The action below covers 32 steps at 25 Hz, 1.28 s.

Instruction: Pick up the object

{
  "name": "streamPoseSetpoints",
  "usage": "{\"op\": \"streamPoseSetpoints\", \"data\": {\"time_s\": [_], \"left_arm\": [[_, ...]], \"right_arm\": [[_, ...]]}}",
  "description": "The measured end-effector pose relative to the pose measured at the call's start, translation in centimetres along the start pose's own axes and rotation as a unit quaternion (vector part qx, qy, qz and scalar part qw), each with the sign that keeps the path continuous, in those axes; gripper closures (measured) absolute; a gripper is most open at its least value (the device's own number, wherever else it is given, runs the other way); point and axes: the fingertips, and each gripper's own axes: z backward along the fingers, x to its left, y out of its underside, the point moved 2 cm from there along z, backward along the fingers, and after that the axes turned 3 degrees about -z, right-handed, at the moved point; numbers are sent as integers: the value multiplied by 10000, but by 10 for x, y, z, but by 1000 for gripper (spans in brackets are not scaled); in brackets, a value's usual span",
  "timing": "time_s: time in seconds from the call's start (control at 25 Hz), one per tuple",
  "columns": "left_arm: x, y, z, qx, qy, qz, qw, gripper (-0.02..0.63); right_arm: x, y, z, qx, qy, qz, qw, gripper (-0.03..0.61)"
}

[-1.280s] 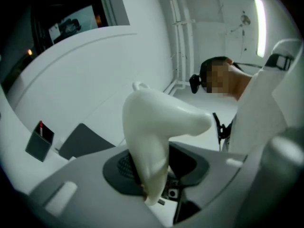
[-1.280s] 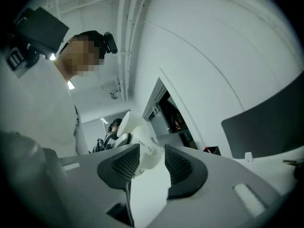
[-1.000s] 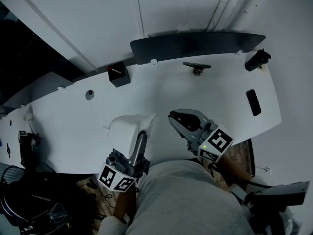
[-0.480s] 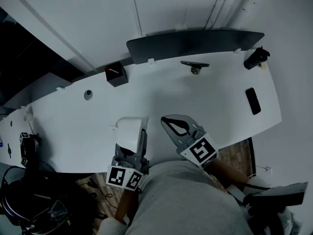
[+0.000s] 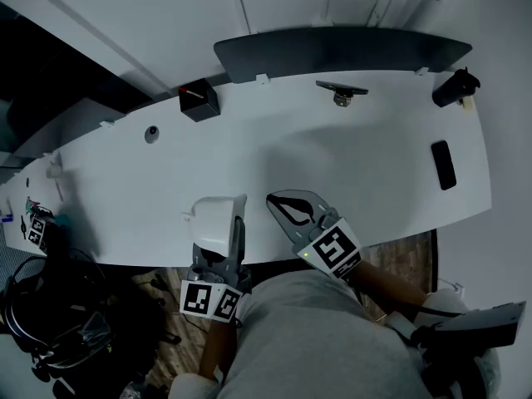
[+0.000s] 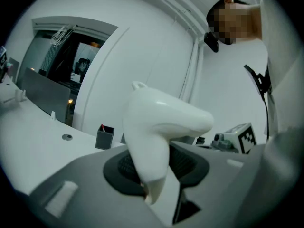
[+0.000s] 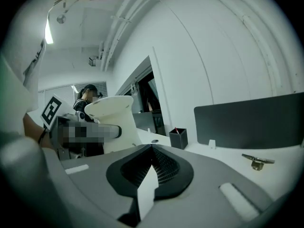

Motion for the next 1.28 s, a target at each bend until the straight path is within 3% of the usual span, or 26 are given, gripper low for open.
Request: {"op": "streamPoseSetpoints", "data": {"time_s": [0.12, 0.28, 0.56, 0.84, 1.12, 1.28], "left_arm": [[-3, 12, 13, 173, -209, 3, 9996, 476], [-4, 23, 29, 281, -294, 42, 9992, 476], [-10, 29, 49, 214, -48, -123, 9997, 476], [-10, 24, 84, -13, 50, -350, 9994, 476], [-10, 44, 116, 129, 380, -376, 9985, 476], [-26, 52, 126, 196, 595, -520, 9967, 476]], "right_arm": [[7, 11, -5, 100, -203, -8, 9997, 577], [16, 16, -9, 232, -94, 75, 9997, 577], [31, 9, 8, 221, 461, 292, 9983, 577], [82, 16, 24, 272, 921, 348, 9948, 577], [118, 30, 42, 355, 1502, 301, 9876, 577], [135, 35, 59, 357, 1608, 269, 9860, 577]]}}
